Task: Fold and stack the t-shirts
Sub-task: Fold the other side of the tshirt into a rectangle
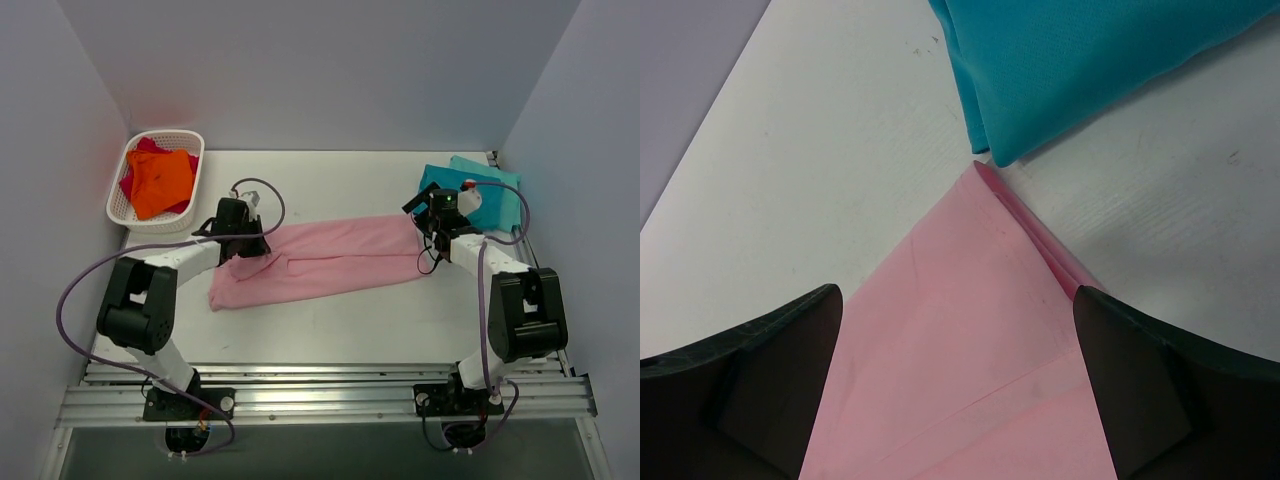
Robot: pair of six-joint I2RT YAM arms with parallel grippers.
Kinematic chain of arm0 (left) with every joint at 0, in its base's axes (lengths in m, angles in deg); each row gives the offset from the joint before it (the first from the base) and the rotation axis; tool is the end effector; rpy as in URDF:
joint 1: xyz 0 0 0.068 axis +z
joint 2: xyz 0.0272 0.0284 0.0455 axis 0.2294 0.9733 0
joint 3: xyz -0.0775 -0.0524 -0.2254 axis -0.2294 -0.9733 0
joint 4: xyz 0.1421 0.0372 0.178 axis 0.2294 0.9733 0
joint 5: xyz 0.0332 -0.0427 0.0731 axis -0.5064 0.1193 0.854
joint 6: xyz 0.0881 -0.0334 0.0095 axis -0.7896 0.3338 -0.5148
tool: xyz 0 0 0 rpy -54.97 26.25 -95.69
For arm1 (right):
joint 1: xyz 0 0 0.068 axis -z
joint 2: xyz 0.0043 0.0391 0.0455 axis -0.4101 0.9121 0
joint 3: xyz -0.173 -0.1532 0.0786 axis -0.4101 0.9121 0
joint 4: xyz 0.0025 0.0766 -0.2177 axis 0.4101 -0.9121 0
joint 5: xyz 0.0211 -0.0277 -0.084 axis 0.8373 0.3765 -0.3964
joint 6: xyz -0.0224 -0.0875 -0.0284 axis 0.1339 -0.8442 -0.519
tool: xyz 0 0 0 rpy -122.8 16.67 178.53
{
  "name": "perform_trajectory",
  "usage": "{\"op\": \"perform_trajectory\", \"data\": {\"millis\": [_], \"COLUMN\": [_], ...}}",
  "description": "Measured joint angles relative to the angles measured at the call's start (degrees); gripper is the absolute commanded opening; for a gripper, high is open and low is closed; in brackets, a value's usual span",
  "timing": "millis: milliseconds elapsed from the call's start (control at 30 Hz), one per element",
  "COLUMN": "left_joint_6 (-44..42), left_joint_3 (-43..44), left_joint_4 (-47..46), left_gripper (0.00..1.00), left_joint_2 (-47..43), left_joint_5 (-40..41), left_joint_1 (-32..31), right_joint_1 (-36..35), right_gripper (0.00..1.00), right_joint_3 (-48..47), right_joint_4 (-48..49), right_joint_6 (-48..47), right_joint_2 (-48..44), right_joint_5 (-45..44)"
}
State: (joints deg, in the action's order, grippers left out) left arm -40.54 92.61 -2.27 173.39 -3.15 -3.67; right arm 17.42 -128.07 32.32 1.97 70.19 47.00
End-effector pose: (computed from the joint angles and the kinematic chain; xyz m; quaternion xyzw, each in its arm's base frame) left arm 0.3403 -0.1213 0.1294 -0.0160 0.9269 -0.2122 0.3092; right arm 0.3663 0.0308 0.1982 0.3395 0.7610 0.2027 0.5142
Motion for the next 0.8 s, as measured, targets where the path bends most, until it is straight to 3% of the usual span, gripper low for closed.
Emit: {"op": "perform_trajectory", "data": {"millis": [133, 200, 233, 300, 333, 633, 800], "left_joint_6": [0.07, 0.22, 0.46, 1.4, 2.21, 15.85, 21.86], "left_joint_3": [-0.39, -0.44, -0.52, -1.42, -2.14, -12.15, -14.29], "left_joint_4": [3.28, 4.85, 5.68, 6.84, 7.5, 15.23, 18.43], "left_gripper": [0.04, 0.14, 0.39, 0.66, 0.96, 0.94, 0.94], "left_joint_2": [-6.84, -9.55, -10.73, -12.83, -13.73, -16.55, -22.18], "left_joint_5": [8.02, 12.76, 15.1, 19.43, 21.4, 39.87, 47.15], "left_joint_1": [-4.7, -7.67, -9.27, -12.13, -13.64, -30.21, -29.68], "right_joint_1": [0.0, 0.0, 0.0, 0.0, 0.0, 0.0, 0.0], "right_gripper": [0.96, 0.96, 0.96, 0.96, 0.96, 0.96, 0.96], "right_joint_3": [0.02, 0.02, 0.02, 0.02, 0.02, 0.02, 0.02], "right_joint_4": [0.02, 0.0, 0.02, 0.0, -0.02, -0.37, -0.37], "right_joint_6": [0.0, 0.0, 0.0, -0.02, -0.02, -0.39, -0.42], "right_joint_2": [0.0, 0.0, 0.0, 0.0, 0.0, 0.0, 0.04], "right_joint_5": [0.0, 0.0, 0.0, 0.0, -0.02, -0.07, 0.0]}}
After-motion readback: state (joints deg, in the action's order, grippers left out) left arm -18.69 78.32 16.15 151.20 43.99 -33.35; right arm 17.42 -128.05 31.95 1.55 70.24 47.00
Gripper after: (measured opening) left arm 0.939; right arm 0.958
